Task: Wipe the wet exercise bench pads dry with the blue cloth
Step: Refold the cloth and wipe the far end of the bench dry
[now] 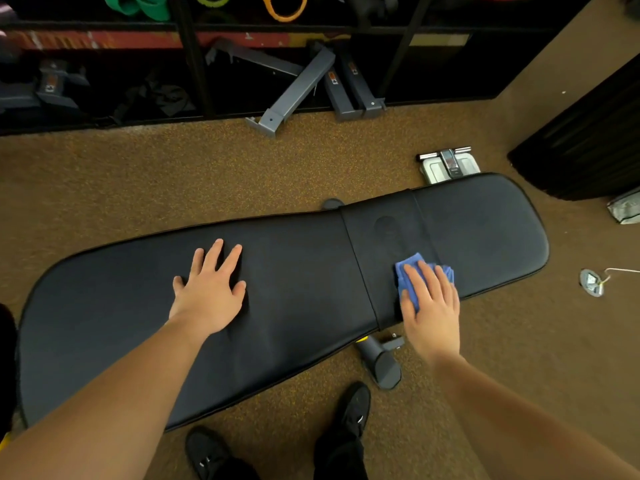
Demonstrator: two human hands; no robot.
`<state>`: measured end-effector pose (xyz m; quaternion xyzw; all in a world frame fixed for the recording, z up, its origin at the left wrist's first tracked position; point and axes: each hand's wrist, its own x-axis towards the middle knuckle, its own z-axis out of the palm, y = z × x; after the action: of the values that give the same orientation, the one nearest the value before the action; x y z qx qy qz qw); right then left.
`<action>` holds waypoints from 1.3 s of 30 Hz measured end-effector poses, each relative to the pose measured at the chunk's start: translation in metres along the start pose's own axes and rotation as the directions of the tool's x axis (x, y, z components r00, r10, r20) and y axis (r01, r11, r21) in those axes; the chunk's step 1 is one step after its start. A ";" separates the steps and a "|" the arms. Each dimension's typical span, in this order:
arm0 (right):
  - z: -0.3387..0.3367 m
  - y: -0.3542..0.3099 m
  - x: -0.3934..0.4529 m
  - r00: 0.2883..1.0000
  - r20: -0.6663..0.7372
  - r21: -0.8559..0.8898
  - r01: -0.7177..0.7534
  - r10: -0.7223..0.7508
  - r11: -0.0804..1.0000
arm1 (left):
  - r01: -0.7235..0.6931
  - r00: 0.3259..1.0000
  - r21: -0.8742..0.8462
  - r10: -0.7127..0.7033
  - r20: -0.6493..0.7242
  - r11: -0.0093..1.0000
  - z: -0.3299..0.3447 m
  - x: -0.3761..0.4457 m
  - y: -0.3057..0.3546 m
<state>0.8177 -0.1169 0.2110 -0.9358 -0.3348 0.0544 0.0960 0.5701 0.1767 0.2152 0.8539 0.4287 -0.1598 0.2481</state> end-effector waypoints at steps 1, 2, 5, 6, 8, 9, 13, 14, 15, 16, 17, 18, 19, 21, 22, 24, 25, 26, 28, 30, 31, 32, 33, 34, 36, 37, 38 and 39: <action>0.000 0.000 0.008 1.000 -0.007 -0.001 -0.028 0.028 1.000 | -0.005 1.000 -0.009 0.005 0.001 1.000 -0.001 -0.001 -0.003; -0.002 0.001 0.023 0.995 -0.033 0.005 -0.091 0.091 0.996 | -0.004 1.000 -0.019 0.004 0.000 1.000 -0.002 -0.002 -0.007; -0.021 0.014 0.084 0.890 -0.081 0.108 -0.439 0.448 0.892 | 0.031 0.999 -0.047 -0.032 -0.017 0.998 -0.004 -0.006 -0.022; -0.028 0.019 0.104 0.850 -0.062 0.127 -0.513 0.523 0.849 | 0.052 0.998 -0.061 -0.054 -0.019 0.997 -0.004 -0.008 -0.027; -0.034 0.022 0.136 0.867 -0.001 0.095 -0.496 0.498 0.863 | 0.089 0.996 -0.084 -0.091 -0.025 0.993 -0.005 -0.010 -0.038; -0.034 0.017 0.149 0.905 0.026 0.084 -0.425 0.425 0.901 | 0.102 0.994 -0.089 -0.105 -0.030 0.991 -0.005 -0.011 -0.043; -0.010 -0.046 0.178 0.994 0.075 0.138 -0.092 0.082 0.986 | 0.175 0.983 -0.102 -0.179 -0.033 0.979 -0.008 -0.014 -0.064; -0.002 -0.066 0.177 0.997 0.082 0.135 -0.013 0.002 0.991 | 0.193 0.980 -0.101 -0.197 -0.023 0.976 -0.009 -0.016 -0.069; 0.005 -0.086 0.176 0.991 0.101 0.128 0.070 -0.083 0.989 | 0.203 0.979 -0.099 -0.205 -0.011 0.974 -0.009 -0.017 -0.073; 0.010 -0.106 0.173 0.976 0.130 0.123 0.156 -0.172 0.980 | 0.203 0.979 -0.096 -0.204 0.001 0.974 -0.010 -0.018 -0.076; 0.017 -0.126 0.170 0.952 0.168 0.128 0.234 -0.254 0.964 | 0.195 0.981 -0.089 -0.195 0.009 0.977 -0.011 -0.020 -0.079; 0.024 -0.146 0.165 0.922 0.204 0.142 0.304 -0.329 0.942 | 0.186 0.983 -0.084 -0.185 0.014 0.979 -0.011 -0.021 -0.081; 0.032 -0.165 0.156 0.889 0.236 0.164 0.361 -0.392 0.918 | 0.179 0.984 -0.082 -0.179 0.016 0.980 -0.011 -0.022 -0.081; 0.050 -0.199 0.128 0.827 0.244 0.191 0.472 -0.507 0.861 | 0.175 0.985 -0.087 -0.174 0.015 0.981 -0.011 -0.024 -0.080; 0.058 -0.213 0.109 0.799 0.235 0.180 0.524 -0.553 0.833 | 0.173 0.985 -0.092 -0.173 0.014 0.981 -0.011 -0.025 -0.079; 0.068 -0.234 0.062 0.735 0.232 0.147 0.621 -0.637 0.770 | 0.169 0.986 -0.099 -0.168 0.015 0.981 -0.012 -0.026 -0.080; 0.070 -0.238 0.037 0.695 0.240 0.138 0.667 -0.678 0.733 | 0.164 0.986 -0.099 -0.163 0.018 0.981 -0.012 -0.026 -0.081; 0.070 -0.239 0.012 0.651 0.253 0.138 0.708 -0.716 0.693 | 0.158 0.987 -0.099 -0.156 0.023 0.982 -0.012 -0.027 -0.083; 0.068 -0.228 -0.033 0.541 0.304 0.145 0.787 -0.784 0.600 | 0.141 0.990 -0.098 -0.139 0.028 0.985 -0.012 -0.029 -0.089; 0.065 -0.203 -0.064 0.395 0.354 0.153 0.870 -0.847 0.470 | 0.125 0.992 -0.089 -0.122 0.031 0.988 -0.013 -0.032 -0.094; 0.064 -0.189 -0.069 0.326 0.357 0.146 0.906 -0.875 0.397 | 0.121 0.992 -0.085 -0.119 0.031 0.989 -0.013 -0.033 -0.098; 0.061 -0.179 -0.066 0.286 0.343 0.130 0.929 -0.894 0.347 | 0.123 0.992 -0.083 -0.121 0.030 0.989 -0.013 -0.035 -0.102; 0.059 -0.172 -0.057 0.291 0.326 0.110 0.933 -0.899 0.342 | 0.128 0.992 -0.083 -0.126 0.026 0.988 -0.013 -0.037 -0.107; 0.057 -0.167 -0.042 0.340 0.303 0.089 0.920 -0.890 0.382 | 0.133 0.991 -0.083 -0.132 0.022 0.988 -0.014 -0.039 -0.112; 0.054 -0.167 0.001 0.523 0.277 0.019 0.836 -0.806 0.549 | 0.149 0.989 -0.087 -0.149 0.007 0.985 -0.014 -0.043 -0.126; 0.053 -0.172 0.024 0.632 0.268 -0.023 0.759 -0.727 0.651 | 0.162 0.987 -0.094 -0.163 -0.003 0.982 -0.013 -0.045 -0.133; 0.054 -0.179 0.046 0.726 0.245 -0.057 0.672 -0.642 0.738 | 0.179 0.983 -0.103 -0.181 -0.012 0.979 -0.012 -0.048 -0.141; 0.054 -0.190 0.067 0.794 0.233 -0.073 0.591 -0.562 0.804 | 0.197 0.979 -0.115 -0.201 -0.020 0.974 -0.010 -0.051 -0.149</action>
<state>0.7432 0.0775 0.1964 -0.7829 -0.6152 0.0924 0.0072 0.4203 0.2252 0.2055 0.7937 0.5244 -0.1457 0.2719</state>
